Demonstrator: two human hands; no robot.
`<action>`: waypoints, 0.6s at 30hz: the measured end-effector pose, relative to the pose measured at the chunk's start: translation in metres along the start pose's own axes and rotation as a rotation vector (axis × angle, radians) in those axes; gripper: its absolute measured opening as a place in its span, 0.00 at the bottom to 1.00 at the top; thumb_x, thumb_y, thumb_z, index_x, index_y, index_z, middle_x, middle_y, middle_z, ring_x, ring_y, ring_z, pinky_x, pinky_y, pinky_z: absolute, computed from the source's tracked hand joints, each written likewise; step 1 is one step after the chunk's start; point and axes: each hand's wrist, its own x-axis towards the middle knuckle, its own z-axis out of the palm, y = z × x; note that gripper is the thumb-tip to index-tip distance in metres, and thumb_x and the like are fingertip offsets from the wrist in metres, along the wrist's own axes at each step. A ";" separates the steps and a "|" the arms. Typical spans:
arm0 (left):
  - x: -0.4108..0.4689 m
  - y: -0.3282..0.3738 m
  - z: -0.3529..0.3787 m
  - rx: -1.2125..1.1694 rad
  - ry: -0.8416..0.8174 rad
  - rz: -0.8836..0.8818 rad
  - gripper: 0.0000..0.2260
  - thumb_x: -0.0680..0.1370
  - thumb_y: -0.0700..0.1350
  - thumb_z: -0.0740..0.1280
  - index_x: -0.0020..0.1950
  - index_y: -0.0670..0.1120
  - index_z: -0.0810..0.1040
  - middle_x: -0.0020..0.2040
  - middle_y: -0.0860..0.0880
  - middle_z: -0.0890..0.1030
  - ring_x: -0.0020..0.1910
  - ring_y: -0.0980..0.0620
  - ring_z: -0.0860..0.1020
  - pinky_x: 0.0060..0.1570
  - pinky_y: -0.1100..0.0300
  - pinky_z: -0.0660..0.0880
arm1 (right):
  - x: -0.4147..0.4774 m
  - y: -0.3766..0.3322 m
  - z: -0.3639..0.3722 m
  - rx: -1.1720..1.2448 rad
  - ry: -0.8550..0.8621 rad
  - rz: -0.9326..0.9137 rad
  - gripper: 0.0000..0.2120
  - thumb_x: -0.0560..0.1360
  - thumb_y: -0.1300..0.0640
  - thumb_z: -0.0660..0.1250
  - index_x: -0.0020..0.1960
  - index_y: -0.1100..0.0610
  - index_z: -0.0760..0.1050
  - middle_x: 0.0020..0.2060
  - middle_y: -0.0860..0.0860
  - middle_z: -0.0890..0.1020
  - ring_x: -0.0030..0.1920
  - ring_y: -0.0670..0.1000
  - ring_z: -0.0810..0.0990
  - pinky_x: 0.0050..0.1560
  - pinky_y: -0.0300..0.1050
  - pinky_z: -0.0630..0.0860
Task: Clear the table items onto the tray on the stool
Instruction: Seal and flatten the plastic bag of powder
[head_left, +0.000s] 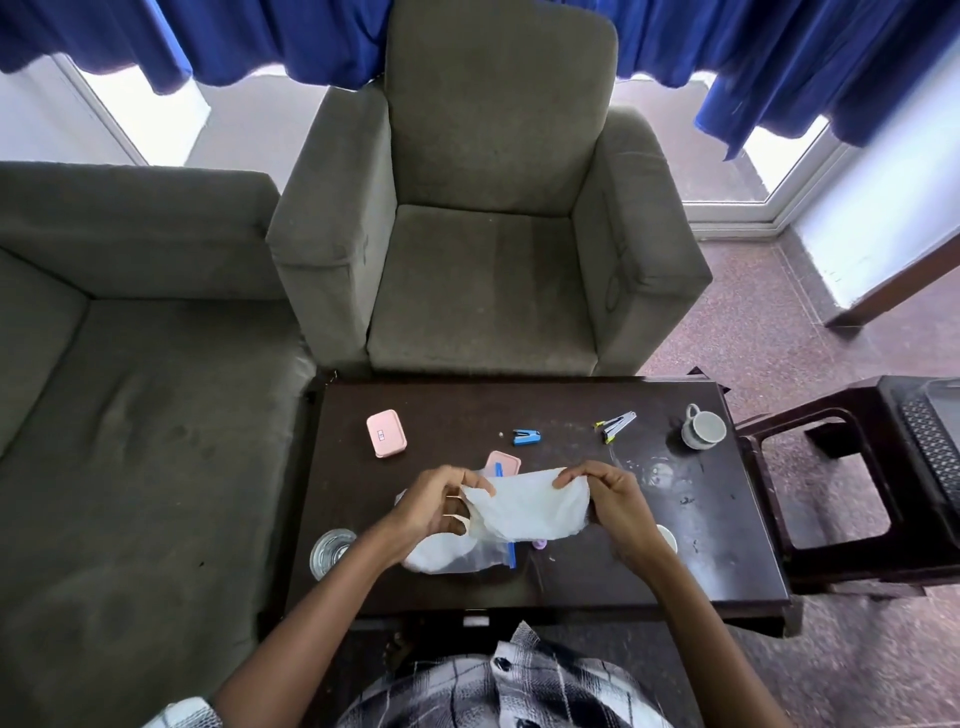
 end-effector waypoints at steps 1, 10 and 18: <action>0.000 0.001 0.000 0.027 0.016 0.013 0.19 0.78 0.46 0.54 0.37 0.44 0.81 0.36 0.51 0.80 0.32 0.56 0.75 0.32 0.64 0.71 | -0.001 -0.002 -0.001 0.009 0.005 0.030 0.18 0.71 0.65 0.56 0.32 0.56 0.82 0.36 0.52 0.82 0.40 0.57 0.74 0.38 0.49 0.67; 0.012 -0.001 0.015 0.170 0.125 0.137 0.13 0.71 0.31 0.67 0.41 0.50 0.77 0.47 0.50 0.78 0.44 0.52 0.78 0.34 0.62 0.77 | -0.006 -0.002 -0.004 -0.140 0.106 0.062 0.09 0.68 0.71 0.69 0.38 0.58 0.76 0.37 0.53 0.78 0.34 0.49 0.74 0.29 0.43 0.77; 0.029 0.005 0.030 0.106 0.156 0.020 0.10 0.72 0.32 0.68 0.44 0.47 0.81 0.50 0.49 0.80 0.44 0.54 0.80 0.39 0.63 0.80 | 0.009 0.008 -0.029 0.146 0.265 0.163 0.18 0.66 0.79 0.66 0.45 0.59 0.66 0.38 0.58 0.79 0.36 0.57 0.79 0.24 0.43 0.79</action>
